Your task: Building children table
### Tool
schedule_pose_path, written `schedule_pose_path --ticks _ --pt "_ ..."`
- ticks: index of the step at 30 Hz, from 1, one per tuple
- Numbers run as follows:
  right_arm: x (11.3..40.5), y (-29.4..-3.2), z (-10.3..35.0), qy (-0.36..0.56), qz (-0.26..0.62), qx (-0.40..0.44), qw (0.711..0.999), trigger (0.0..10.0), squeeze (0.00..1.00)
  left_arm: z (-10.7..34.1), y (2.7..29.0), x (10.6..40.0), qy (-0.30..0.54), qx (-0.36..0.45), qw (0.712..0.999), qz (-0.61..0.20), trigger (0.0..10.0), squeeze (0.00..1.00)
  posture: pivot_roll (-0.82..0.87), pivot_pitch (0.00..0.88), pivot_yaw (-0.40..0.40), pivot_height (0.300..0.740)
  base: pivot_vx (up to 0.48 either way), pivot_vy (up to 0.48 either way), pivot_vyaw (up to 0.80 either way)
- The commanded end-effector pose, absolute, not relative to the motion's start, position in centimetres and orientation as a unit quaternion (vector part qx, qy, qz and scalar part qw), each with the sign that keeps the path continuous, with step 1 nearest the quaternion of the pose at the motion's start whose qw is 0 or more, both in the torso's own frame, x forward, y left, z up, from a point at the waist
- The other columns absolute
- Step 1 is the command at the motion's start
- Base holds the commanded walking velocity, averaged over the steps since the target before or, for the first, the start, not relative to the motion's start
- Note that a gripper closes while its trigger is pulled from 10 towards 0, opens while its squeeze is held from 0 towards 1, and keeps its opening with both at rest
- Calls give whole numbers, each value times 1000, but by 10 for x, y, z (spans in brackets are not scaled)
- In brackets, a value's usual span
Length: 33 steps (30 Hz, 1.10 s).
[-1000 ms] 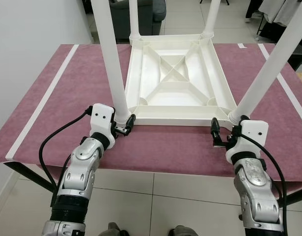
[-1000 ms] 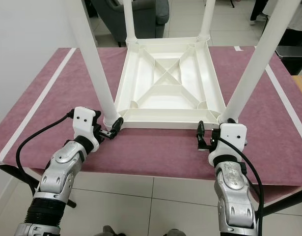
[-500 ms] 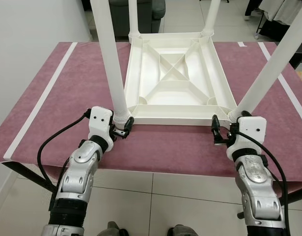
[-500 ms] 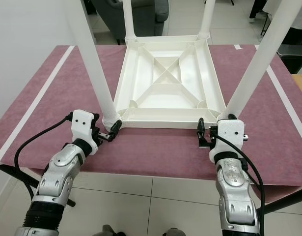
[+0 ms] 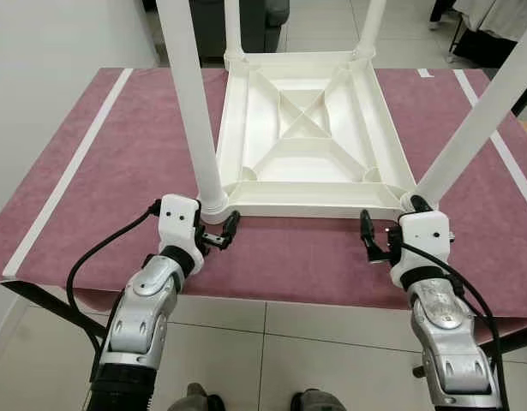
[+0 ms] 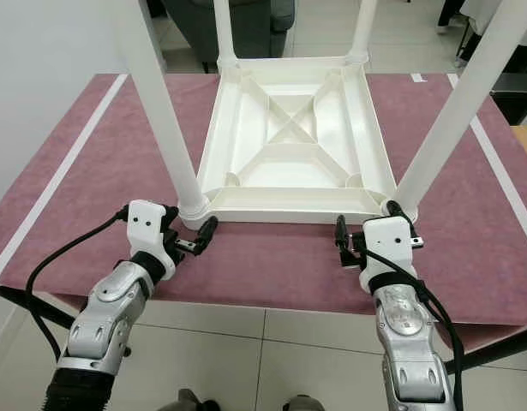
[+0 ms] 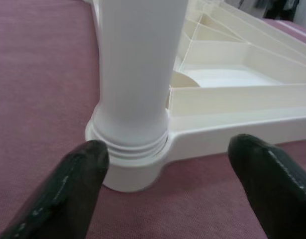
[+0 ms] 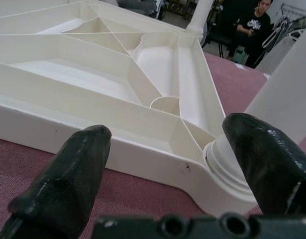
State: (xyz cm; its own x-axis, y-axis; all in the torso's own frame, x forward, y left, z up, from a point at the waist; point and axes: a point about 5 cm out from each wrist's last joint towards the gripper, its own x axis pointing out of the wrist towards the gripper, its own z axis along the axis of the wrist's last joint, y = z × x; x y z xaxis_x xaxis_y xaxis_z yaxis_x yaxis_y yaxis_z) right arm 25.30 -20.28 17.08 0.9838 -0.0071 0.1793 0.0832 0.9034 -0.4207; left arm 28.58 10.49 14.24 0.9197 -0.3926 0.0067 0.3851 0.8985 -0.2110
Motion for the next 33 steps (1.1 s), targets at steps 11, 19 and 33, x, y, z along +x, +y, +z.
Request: schedule_pose_path --ticks 11,19,33 --pt "255 -190 177 -115 1 -254 960 10000 0 148 108 283 33 -175 970 -167 10000 0 -101 101 114 740 0 0 0" --pt "254 -188 175 -116 1 -256 960 10000 0 150 108 282 44 -168 970 -171 10000 0 -105 102 118 740 0 0 0" --pt "255 -190 175 -117 0 -259 959 10000 0 152 106 283 31 -112 977 -179 10000 0 -106 98 112 740 0 0 0"
